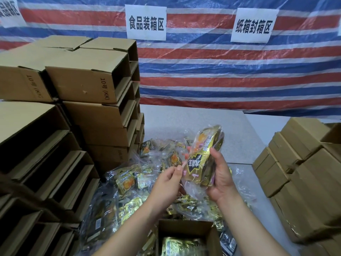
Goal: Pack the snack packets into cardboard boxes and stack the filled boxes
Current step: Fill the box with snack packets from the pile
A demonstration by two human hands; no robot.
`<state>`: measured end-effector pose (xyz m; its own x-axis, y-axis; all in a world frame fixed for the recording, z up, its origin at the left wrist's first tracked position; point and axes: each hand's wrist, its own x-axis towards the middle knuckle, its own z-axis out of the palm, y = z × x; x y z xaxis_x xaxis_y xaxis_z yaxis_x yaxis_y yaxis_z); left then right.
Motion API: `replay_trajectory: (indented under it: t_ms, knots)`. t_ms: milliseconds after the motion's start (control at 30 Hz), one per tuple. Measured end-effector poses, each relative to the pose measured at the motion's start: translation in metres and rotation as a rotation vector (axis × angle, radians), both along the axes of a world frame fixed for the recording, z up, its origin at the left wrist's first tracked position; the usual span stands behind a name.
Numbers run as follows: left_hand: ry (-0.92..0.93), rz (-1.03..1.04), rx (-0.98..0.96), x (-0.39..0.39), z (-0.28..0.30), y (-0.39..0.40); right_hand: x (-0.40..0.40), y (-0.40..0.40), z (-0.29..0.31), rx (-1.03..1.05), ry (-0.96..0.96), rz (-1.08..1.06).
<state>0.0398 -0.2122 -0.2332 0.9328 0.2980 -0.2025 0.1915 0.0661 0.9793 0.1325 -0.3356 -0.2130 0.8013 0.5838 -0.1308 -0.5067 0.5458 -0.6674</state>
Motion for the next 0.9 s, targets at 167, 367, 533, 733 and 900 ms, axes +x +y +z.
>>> replay_trajectory:
  t_ms: [167, 367, 533, 733, 900]
  knots:
    - [0.111, -0.043, 0.128, -0.018, -0.030, 0.023, 0.001, -0.028, 0.002, -0.193, -0.159, 0.073]
    - [0.310, -0.319, 0.639, -0.058, -0.097, 0.050, -0.002, -0.058, -0.007, -0.654, -0.628, 0.184]
    - [0.436, -0.352, 0.523, -0.070, -0.119, 0.047, -0.016, -0.048, -0.014, -1.019, -0.882, 0.636]
    - [0.421, -0.302, 0.333, -0.068, -0.116, 0.045, -0.035, -0.023, -0.035, -1.229, -0.996, 1.074]
    - [0.416, -0.268, 0.342, -0.068, -0.121, 0.048, -0.040, -0.010, -0.063, -1.373, -1.020, 1.264]
